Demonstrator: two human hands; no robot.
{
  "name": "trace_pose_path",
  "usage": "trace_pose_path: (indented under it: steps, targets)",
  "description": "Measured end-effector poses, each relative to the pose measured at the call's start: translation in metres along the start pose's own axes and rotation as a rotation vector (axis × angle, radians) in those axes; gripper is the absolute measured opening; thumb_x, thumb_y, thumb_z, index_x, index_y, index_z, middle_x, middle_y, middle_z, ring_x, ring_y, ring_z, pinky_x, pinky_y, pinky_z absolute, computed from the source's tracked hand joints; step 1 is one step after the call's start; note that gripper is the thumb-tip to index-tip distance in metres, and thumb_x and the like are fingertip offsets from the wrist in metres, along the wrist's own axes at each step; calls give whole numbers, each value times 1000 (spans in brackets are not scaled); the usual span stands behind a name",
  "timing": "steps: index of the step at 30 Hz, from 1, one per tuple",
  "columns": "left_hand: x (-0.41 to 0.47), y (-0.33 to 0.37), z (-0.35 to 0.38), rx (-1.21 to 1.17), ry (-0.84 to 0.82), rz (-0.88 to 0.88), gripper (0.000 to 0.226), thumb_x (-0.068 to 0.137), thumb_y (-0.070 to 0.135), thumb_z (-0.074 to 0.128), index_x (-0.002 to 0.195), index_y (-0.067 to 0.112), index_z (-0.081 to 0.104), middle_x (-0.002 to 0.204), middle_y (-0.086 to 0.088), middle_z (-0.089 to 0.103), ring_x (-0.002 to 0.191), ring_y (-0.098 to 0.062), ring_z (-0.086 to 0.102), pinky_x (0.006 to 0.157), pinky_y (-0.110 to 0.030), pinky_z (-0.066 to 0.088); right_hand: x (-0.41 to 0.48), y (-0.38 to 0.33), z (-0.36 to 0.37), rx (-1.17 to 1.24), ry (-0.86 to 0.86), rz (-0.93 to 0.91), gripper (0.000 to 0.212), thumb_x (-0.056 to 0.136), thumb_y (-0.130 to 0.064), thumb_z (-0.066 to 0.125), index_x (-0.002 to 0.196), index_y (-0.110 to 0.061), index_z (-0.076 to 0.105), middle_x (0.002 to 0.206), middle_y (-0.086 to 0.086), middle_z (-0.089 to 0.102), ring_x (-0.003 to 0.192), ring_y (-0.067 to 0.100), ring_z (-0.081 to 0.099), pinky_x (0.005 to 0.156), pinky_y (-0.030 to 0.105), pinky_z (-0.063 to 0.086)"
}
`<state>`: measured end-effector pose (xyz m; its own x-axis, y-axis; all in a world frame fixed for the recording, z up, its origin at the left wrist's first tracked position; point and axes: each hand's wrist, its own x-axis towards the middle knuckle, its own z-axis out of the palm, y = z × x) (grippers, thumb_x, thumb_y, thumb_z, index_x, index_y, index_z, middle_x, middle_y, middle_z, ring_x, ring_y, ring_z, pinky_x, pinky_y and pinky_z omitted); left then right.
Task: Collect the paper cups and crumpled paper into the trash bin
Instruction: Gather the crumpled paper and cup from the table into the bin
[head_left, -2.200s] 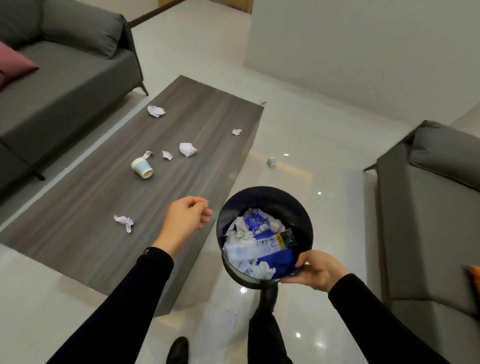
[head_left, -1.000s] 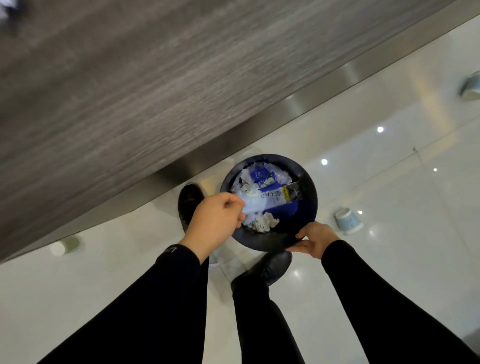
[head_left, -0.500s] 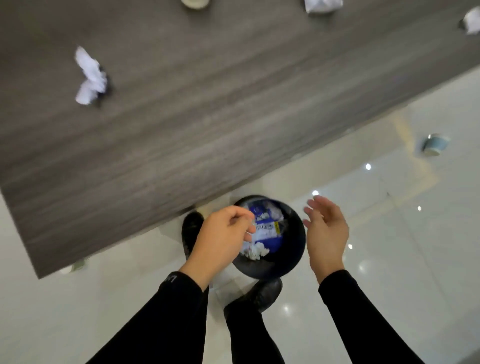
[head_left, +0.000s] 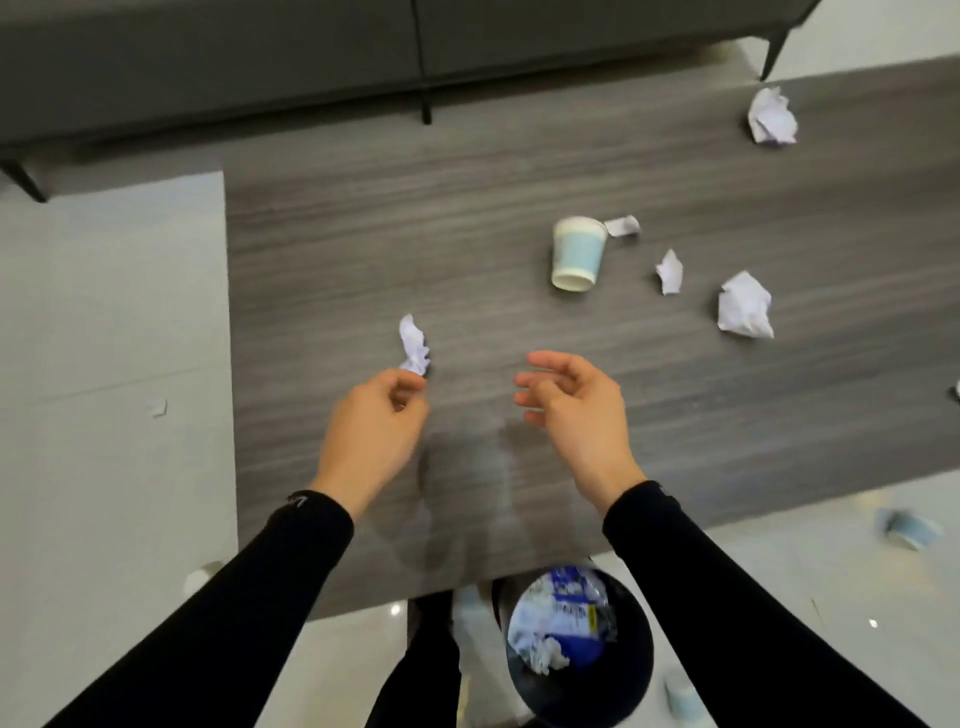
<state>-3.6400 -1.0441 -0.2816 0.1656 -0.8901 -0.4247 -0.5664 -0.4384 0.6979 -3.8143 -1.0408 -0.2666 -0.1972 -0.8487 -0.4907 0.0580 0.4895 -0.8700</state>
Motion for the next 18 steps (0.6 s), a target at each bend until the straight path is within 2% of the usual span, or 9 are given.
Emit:
trace_pose_path:
  steps: [1,3,6,8,11,14,16,18]
  targets:
    - [10,-4,-7,96,70,28,14,83,19,60,96,23,65,88,4,67,83,-20,64,73,-27,43,8,0,7,-12,-17,10,33,86,7,42,84,-23,57,78,1,64,53,-2,59,53,12,47]
    - [31,-12,-12,255,120,87,38,82,28,64,119,21,59,113,-5,62,96,-23,61,77,-28,41,22,4,19,-39,-31,32,35,86,7,42,82,-25,57,81,3,65,56,1,60,55,13,48]
    - [58,-19,-3,441,23,138,60,80,33,66,136,30,44,139,-12,43,118,-31,52,88,-33,42,39,13,27,-58,-38,71,37,85,8,42,82,-25,57,81,3,65,55,0,60,57,14,48]
    - [71,-25,10,564,-102,135,66,81,32,66,141,32,36,143,-12,36,118,-34,51,90,-36,43,47,16,26,-38,-27,109,34,86,9,42,84,-22,58,81,3,64,49,-4,59,53,11,48]
    - [82,-30,27,614,-219,130,53,85,26,62,135,22,44,130,-10,48,108,-31,56,81,-32,42,58,14,14,-42,15,146,28,87,9,42,94,-13,59,87,8,65,49,-5,59,52,10,47]
    - [84,-16,39,493,-163,145,16,85,22,60,101,17,61,92,-3,64,89,-28,62,67,-26,36,67,8,-5,-35,83,177,27,87,8,43,99,-10,58,91,10,64,55,0,60,53,11,48]
    - [83,6,51,348,-153,228,11,82,23,66,91,17,64,74,4,58,74,-21,59,65,-25,35,73,7,-16,-24,117,218,22,90,1,47,106,-8,59,90,5,64,65,8,61,56,15,50]
    - [81,36,67,236,-168,370,12,79,20,71,90,17,67,73,5,60,69,-16,56,68,-24,40,78,6,-26,66,62,297,28,92,-14,52,120,-13,55,92,-2,62,80,15,63,66,25,55]
